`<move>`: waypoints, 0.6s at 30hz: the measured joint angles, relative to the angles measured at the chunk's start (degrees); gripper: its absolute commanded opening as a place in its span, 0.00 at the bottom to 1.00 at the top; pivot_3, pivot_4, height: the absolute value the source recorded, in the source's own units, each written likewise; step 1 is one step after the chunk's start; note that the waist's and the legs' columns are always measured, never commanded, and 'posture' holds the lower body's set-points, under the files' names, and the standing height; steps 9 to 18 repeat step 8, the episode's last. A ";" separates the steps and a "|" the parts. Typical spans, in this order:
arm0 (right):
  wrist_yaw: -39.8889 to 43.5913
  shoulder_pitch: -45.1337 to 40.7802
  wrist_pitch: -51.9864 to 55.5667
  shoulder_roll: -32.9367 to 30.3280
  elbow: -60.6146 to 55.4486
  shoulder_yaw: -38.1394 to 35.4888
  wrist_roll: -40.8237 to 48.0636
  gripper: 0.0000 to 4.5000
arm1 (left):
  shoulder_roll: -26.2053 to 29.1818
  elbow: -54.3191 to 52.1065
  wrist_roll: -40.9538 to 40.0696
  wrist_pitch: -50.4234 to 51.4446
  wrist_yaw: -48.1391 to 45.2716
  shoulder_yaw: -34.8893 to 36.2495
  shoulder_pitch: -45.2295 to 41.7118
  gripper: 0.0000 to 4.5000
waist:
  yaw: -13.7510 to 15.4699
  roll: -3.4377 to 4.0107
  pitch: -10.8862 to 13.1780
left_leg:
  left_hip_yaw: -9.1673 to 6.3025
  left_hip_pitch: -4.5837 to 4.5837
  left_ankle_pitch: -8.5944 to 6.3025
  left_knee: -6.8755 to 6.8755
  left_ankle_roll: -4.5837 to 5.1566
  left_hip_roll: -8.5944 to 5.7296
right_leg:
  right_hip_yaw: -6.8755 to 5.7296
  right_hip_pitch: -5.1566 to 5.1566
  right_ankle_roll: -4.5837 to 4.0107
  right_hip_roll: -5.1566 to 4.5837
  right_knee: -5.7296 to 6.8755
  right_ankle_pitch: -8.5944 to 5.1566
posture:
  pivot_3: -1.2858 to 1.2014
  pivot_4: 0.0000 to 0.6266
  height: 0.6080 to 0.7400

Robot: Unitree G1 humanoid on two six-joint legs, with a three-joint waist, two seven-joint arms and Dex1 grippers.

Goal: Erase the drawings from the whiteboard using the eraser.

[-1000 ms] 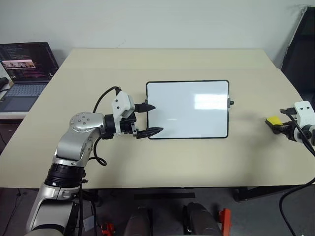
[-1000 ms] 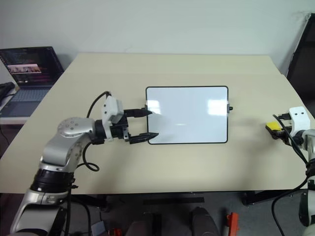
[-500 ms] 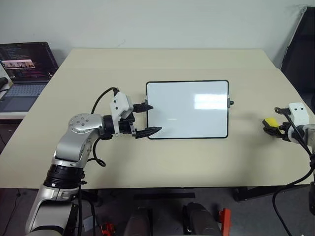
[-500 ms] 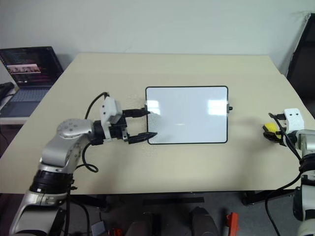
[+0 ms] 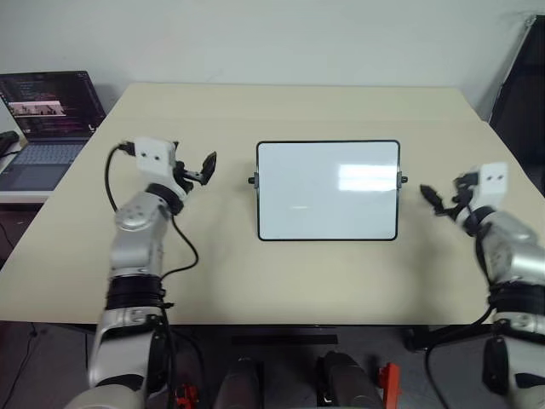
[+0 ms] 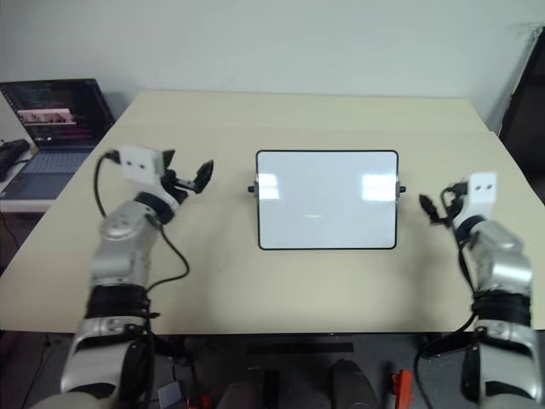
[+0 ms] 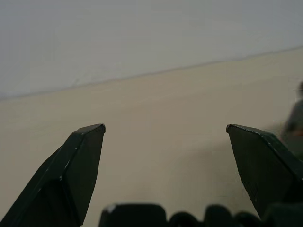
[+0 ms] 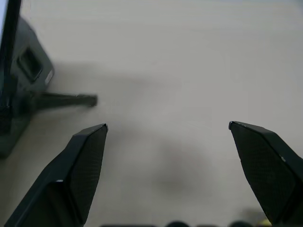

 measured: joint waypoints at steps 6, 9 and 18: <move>-6.16 -1.25 -10.11 2.15 6.19 -1.73 -0.20 0.99 | -6.61 9.94 5.79 -8.87 11.71 -2.31 -0.48 1.00 | 0.66 0.00 0.00 | -0.01 0.03 0.00 0.00 0.00 -0.02 | -0.03 0.04 0.01 -0.02 0.02 0.01 | 0.52 0.24 1.00; -6.32 -1.27 -11.59 2.84 7.87 -1.65 -0.19 0.99 | -7.71 12.61 6.54 -10.36 12.11 -3.61 -0.59 1.00 | 0.48 0.00 0.00 | -0.01 0.05 0.00 -0.01 0.00 -0.01 | -0.02 0.04 0.01 0.01 0.02 0.01 | 0.52 0.24 1.00; -6.32 -1.27 -11.59 2.84 7.87 -1.65 -0.19 0.99 | -7.71 12.61 6.54 -10.36 12.11 -3.61 -0.59 1.00 | 0.48 0.00 0.00 | -0.01 0.05 0.00 -0.01 0.00 -0.01 | -0.02 0.04 0.01 0.01 0.02 0.01 | 0.52 0.24 1.00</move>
